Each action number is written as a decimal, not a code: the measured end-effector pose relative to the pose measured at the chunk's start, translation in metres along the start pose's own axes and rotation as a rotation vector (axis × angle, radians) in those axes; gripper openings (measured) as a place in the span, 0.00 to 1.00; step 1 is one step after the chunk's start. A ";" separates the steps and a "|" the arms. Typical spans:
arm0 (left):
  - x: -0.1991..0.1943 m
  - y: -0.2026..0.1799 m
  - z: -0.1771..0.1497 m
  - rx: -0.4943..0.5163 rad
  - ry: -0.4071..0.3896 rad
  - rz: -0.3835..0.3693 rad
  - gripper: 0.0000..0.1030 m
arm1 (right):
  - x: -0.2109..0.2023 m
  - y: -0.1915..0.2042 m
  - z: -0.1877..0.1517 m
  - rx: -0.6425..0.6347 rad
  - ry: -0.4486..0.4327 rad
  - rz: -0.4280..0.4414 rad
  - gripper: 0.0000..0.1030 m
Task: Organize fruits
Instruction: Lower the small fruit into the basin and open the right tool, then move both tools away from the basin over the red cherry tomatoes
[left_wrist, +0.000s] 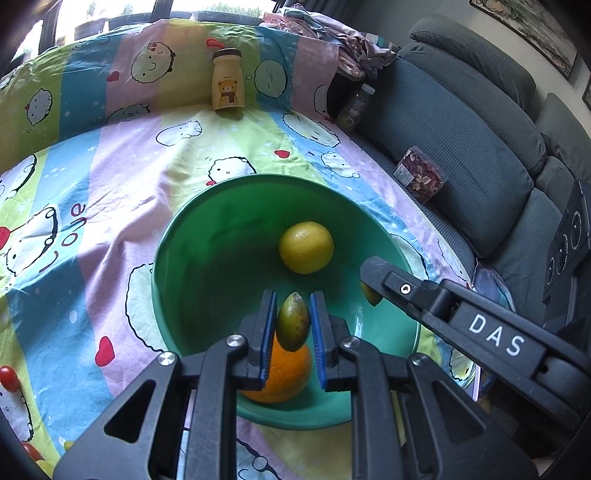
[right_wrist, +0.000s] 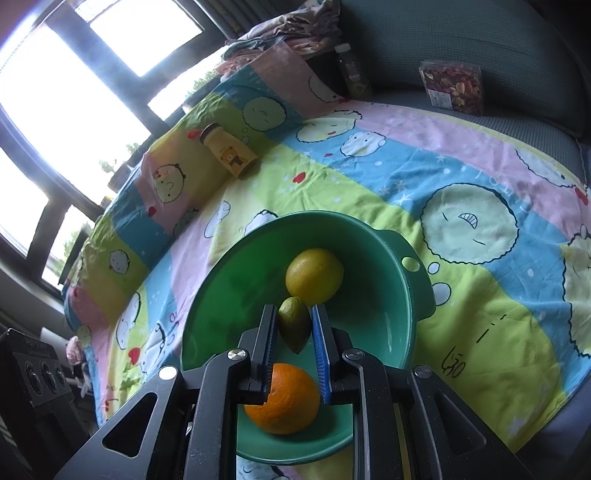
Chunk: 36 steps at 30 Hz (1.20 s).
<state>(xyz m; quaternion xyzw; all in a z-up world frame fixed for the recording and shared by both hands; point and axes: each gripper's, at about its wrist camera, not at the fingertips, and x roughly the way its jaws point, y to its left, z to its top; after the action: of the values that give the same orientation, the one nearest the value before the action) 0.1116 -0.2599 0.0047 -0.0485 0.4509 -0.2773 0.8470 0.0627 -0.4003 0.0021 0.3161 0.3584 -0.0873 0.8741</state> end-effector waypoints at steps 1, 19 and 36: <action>0.000 0.000 0.000 0.000 0.001 0.000 0.17 | 0.000 0.000 0.000 0.000 0.001 -0.002 0.21; -0.003 -0.002 -0.002 0.002 -0.009 0.009 0.41 | 0.003 -0.005 0.000 0.018 0.027 -0.024 0.23; -0.086 0.047 -0.023 -0.066 -0.143 0.153 0.72 | -0.012 0.038 -0.014 -0.098 0.034 0.111 0.69</action>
<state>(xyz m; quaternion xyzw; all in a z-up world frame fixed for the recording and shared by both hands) 0.0757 -0.1727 0.0386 -0.0615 0.4003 -0.1928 0.8938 0.0603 -0.3628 0.0206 0.2940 0.3589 -0.0157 0.8857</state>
